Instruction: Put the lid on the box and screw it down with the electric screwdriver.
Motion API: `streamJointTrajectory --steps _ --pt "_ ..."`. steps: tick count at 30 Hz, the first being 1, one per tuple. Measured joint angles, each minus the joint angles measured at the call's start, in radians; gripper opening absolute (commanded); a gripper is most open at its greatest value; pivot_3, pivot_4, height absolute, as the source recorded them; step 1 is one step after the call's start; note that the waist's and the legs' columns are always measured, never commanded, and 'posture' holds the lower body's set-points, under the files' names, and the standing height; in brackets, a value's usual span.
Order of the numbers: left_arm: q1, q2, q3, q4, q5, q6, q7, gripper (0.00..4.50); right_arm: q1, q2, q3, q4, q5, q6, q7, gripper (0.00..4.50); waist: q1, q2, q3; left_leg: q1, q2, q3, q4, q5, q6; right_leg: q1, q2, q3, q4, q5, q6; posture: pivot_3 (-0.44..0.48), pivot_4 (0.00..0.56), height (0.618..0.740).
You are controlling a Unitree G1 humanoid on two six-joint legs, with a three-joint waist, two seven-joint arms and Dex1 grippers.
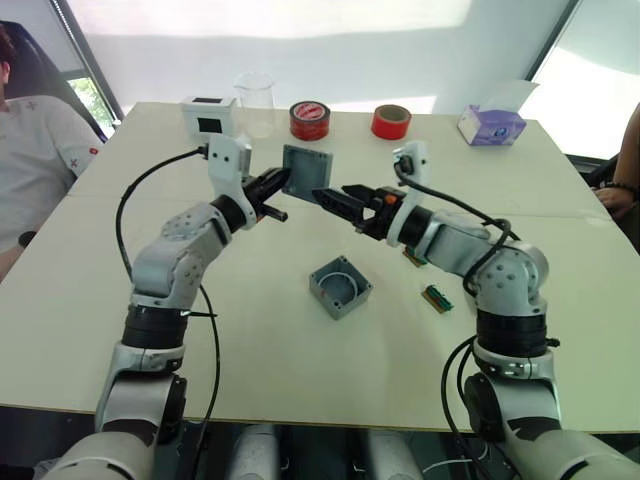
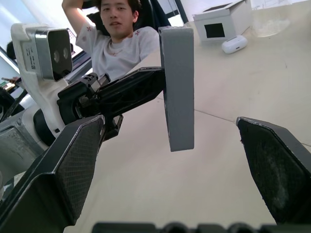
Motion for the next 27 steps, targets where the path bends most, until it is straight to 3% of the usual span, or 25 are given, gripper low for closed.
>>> streamJointTrajectory --steps 3,6,13,18,21,25,27 --pt "0.0 -0.001 -0.001 -0.004 0.004 0.002 -0.02 0.0 0.0 0.003 0.0 0.007 -0.009 -0.003 -0.001 3.89 -0.001 0.0 0.0 0.0 0.0 0.0 0.0 0.0 0.0 0.0 0.0 0.0 0.0 0.0 0.0 0.0 0.15 0.715" --pt "0.0 -0.004 -0.001 -0.014 0.01 0.005 -0.032 0.0 0.0 0.012 -0.001 0.007 -0.012 -0.008 -0.005 2.94 -0.005 0.0 0.0 0.0 0.0 0.0 0.0 0.0 0.0 0.0 0.0 0.0 0.0 0.0 0.0 0.0 0.15 0.715" --pt "-0.001 -0.01 -0.003 -0.02 0.031 0.007 -0.049 0.0 0.0 0.031 -0.01 0.007 -0.014 -0.008 -0.029 0.29 -0.015 0.0 0.0 0.0 0.001 0.0 -0.001 0.0 0.0 0.0 0.0 0.0 0.0 0.0 0.0 0.0 0.15 0.715" --pt "-0.002 -0.009 -0.003 -0.02 0.044 0.007 -0.052 0.0 0.0 0.037 -0.01 0.007 -0.014 -0.007 -0.039 0.15 -0.014 0.0 0.0 0.0 0.0 0.0 -0.001 0.0 0.0 0.0 0.0 0.0 0.0 0.0 0.0 0.0 0.15 0.715" --pt "-0.002 -0.006 -0.003 -0.02 0.053 0.007 -0.07 0.83 0.001 0.037 -0.01 0.007 -0.014 -0.006 -0.037 0.15 -0.014 0.0 0.0 0.0 0.0 0.0 -0.001 0.0 0.0 0.0 0.0 0.0 0.0 0.0 0.0 0.0 0.15 0.715" --pt "-0.006 0.017 0.001 -0.018 0.058 0.015 -0.095 2.34 0.003 0.036 -0.004 0.002 -0.019 -0.009 -0.024 0.15 -0.016 0.0 0.0 0.0 0.0 0.0 -0.001 0.0 0.0 0.0 0.0 0.0 0.0 0.0 0.0 0.0 0.15 0.715" --pt "-0.014 0.041 0.016 -0.017 0.04 0.038 -0.119 2.34 0.009 0.028 0.014 -0.015 -0.039 -0.024 -0.01 0.15 -0.016 0.001 0.0 0.0 0.0 0.0 -0.001 0.0 0.0 -0.001 0.0 0.0 0.0 0.0 0.0 0.0 0.15 0.715"
